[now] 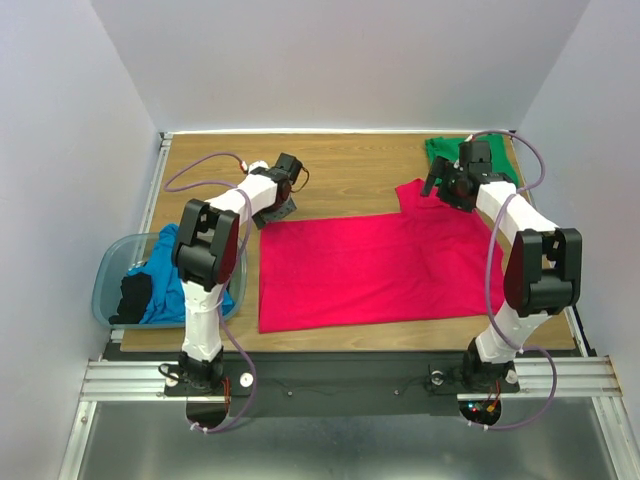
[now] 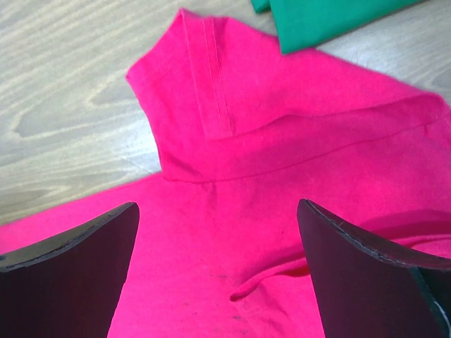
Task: Fold and stack the t-shirts
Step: Fold the tshirt
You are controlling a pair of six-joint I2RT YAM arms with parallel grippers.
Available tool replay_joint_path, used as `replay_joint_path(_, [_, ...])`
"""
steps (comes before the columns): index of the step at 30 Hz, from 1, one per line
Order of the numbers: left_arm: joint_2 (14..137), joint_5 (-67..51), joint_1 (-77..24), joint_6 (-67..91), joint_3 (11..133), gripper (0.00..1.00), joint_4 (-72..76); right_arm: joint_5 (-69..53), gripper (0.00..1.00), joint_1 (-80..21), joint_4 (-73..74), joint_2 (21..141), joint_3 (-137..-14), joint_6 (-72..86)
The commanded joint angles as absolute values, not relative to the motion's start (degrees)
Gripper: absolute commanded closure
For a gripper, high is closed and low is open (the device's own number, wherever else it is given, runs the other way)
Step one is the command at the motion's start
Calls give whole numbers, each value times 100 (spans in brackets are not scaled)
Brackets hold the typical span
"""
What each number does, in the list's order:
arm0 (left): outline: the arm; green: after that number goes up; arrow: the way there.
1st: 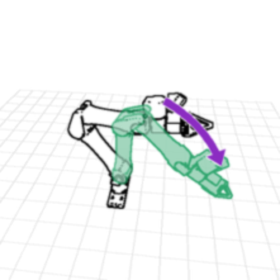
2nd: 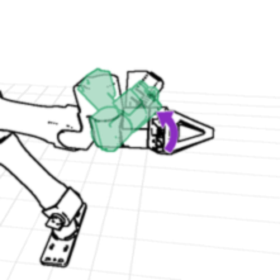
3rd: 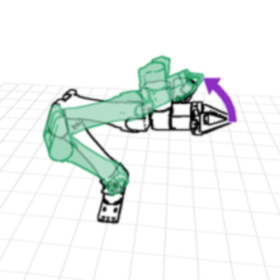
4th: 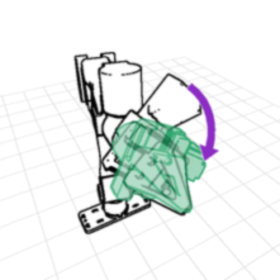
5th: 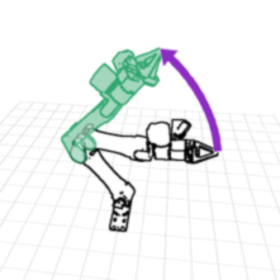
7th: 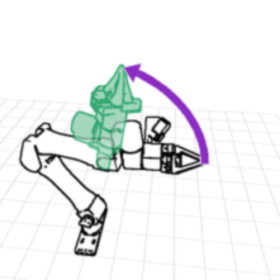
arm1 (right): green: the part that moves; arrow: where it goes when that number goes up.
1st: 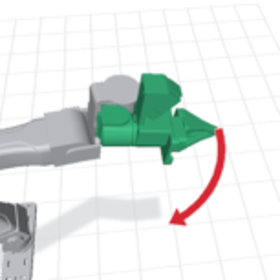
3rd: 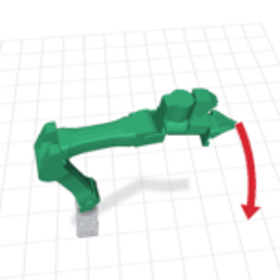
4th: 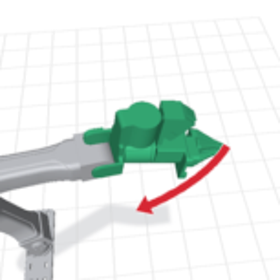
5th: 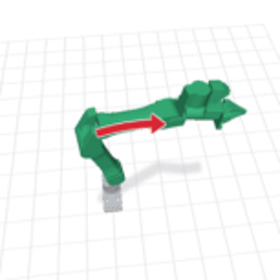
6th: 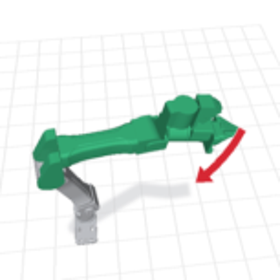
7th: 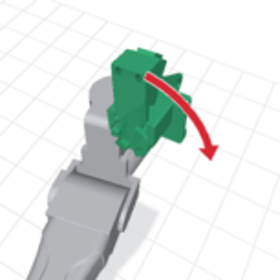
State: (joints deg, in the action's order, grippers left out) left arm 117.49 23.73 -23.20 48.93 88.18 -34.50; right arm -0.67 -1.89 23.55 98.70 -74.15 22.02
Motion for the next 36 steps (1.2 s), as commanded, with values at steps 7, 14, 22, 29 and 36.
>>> replay_joint_path(7, [12094, 2988, -2268, 5326, 9035, 32, -3964, 114, 0, -176, 2355, 9703, -7374, 2127])
replay_joint_path(14, [12085, 2883, -2259, 5335, 8825, 67, -3885, 70, 0, -184, 2373, 9773, -7391, 1995])
replay_joint_path(22, [11874, 2768, -2268, 5282, 8543, 100, -3700, 868, 0, -615, 2408, 10511, -7953, 1354])
replay_joint_path(29, [11733, 2812, -2268, 5256, 8464, 100, -3639, 1186, 2, -932, 2452, 11232, -8621, 1274])
replay_joint_path(36, [11681, 2777, -2268, 5221, 8429, 100, -3577, 1722, 28, -940, 2479, 11733, -9096, 1257])
